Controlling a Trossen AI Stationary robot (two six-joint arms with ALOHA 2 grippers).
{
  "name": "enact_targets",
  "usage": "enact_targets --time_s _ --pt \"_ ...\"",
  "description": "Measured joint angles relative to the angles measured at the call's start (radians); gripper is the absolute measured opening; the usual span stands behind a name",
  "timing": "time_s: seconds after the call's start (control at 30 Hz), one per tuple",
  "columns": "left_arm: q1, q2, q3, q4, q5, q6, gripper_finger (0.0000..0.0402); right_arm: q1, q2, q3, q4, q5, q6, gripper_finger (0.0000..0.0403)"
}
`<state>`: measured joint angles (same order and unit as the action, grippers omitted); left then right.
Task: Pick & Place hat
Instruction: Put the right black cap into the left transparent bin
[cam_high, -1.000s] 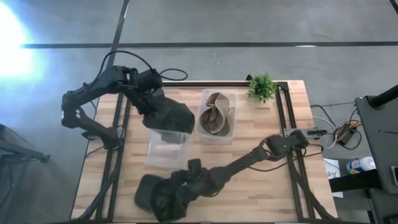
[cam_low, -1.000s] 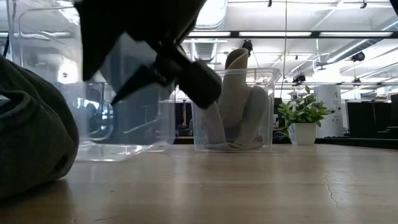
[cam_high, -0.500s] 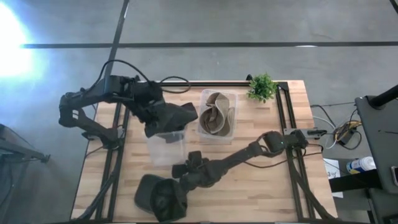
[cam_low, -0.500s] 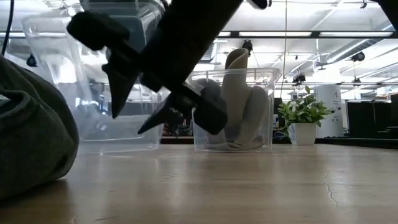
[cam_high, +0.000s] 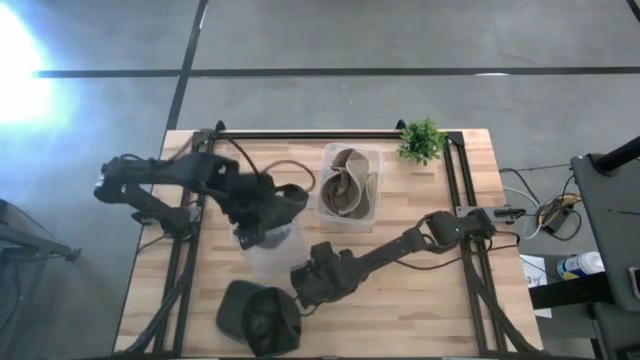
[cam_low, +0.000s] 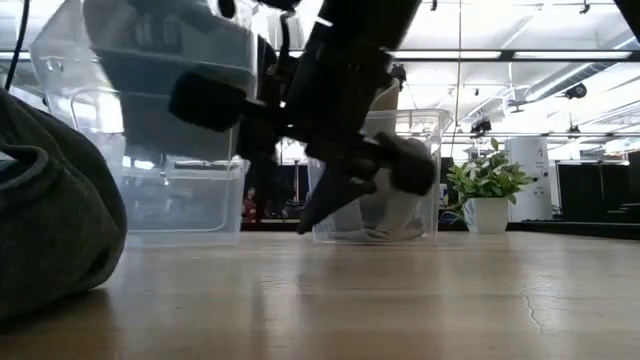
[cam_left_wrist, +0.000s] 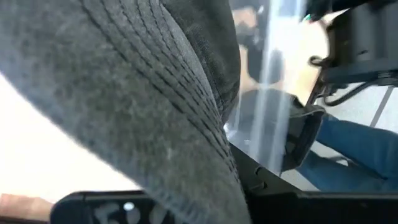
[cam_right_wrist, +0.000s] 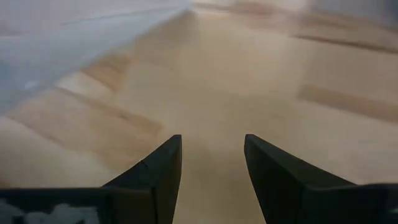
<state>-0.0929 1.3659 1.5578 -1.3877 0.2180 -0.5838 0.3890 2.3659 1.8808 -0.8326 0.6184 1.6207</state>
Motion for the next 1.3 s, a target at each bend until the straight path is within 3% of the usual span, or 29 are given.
enact_targets --time_s 0.13,0.3,0.53,0.83,0.93,1.2,1.3 --pt "-0.054 0.0 -0.103 0.136 -0.009 -0.047 0.0014 0.01 -0.008 -0.003 0.009 -0.034 0.029 0.0171" --pt "-0.083 0.0 -0.148 0.22 -0.019 -0.097 0.0014 0.011 -0.003 -0.021 0.06 -0.076 -0.017 0.0171" --pt "-0.12 0.002 -0.206 0.217 -0.143 -0.122 0.0014 0.044 -0.007 -0.035 -0.155 -0.159 -0.005 0.0171" --pt "-0.127 0.002 -0.348 0.224 -0.193 -0.152 0.0014 0.123 -0.073 -0.037 -0.334 -0.183 0.024 0.0171" --pt "-0.103 0.002 -0.374 0.263 -0.178 -0.165 0.0014 0.135 -0.092 -0.038 -0.355 -0.18 0.052 0.0171" --pt "0.059 0.002 -0.48 0.476 0.018 -0.178 0.0014 0.132 -0.106 -0.043 -0.397 -0.13 0.056 0.0171" --pt "0.124 0.002 -0.489 0.47 -0.045 -0.151 0.0014 0.134 -0.106 -0.044 -0.408 -0.091 0.056 0.0171"
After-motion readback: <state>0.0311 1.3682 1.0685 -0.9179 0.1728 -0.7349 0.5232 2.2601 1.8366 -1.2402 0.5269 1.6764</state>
